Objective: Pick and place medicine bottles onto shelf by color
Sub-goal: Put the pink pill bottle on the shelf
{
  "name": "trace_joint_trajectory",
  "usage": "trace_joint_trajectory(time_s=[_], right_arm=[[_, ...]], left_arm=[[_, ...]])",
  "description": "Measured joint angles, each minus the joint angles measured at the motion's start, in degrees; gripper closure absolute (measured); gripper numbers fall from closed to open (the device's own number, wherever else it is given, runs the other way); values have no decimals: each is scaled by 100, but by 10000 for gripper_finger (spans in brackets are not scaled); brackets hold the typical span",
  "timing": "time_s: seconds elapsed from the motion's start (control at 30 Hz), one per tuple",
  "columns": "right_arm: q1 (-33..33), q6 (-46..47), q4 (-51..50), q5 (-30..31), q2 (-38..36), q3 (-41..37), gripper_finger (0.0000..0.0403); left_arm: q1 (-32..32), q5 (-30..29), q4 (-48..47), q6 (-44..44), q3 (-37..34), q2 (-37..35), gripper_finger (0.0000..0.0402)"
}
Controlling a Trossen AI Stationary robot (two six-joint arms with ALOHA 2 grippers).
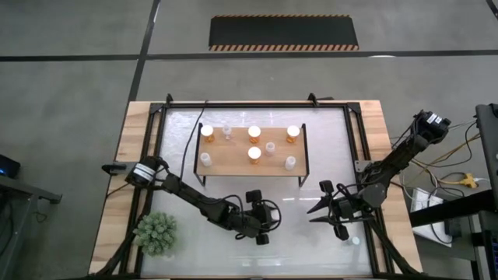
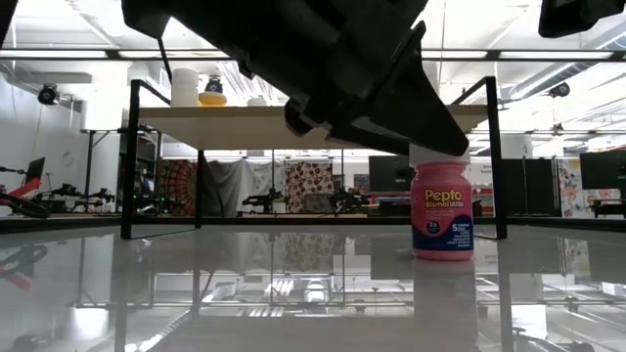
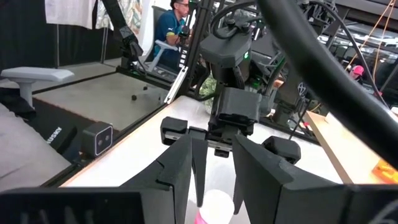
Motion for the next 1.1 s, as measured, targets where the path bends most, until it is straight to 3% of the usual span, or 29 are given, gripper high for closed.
trace_joint_trajectory(time_s=[0.17, 0.43, 0.63, 0.73, 0.9, 0.97, 1.1], right_arm=[[0, 1, -12, 2, 0, 0, 294], [0, 61, -39, 2, 0, 0, 294], [0, 97, -48, 3, 2, 0, 294], [0, 140, -54, 4, 2, -2, 294], [0, 302, -98, 3, 4, -7, 294], [0, 348, -112, 2, 4, -7, 294], [0, 361, -137, 2, 4, -7, 294]], left_arm=[[-18, 5, 5, 4, 22, 0, 248], [-157, 4, -19, 9, 128, -39, 246], [-501, -76, -172, 267, 278, -766, 246], [-703, -801, -726, 351, 317, -1347, 246], [-938, -3341, -1742, 308, 315, -2267, 246], [-928, -4079, -1974, 142, 239, -2516, 246], [-697, -4311, -2024, -244, -24, -2893, 246]])
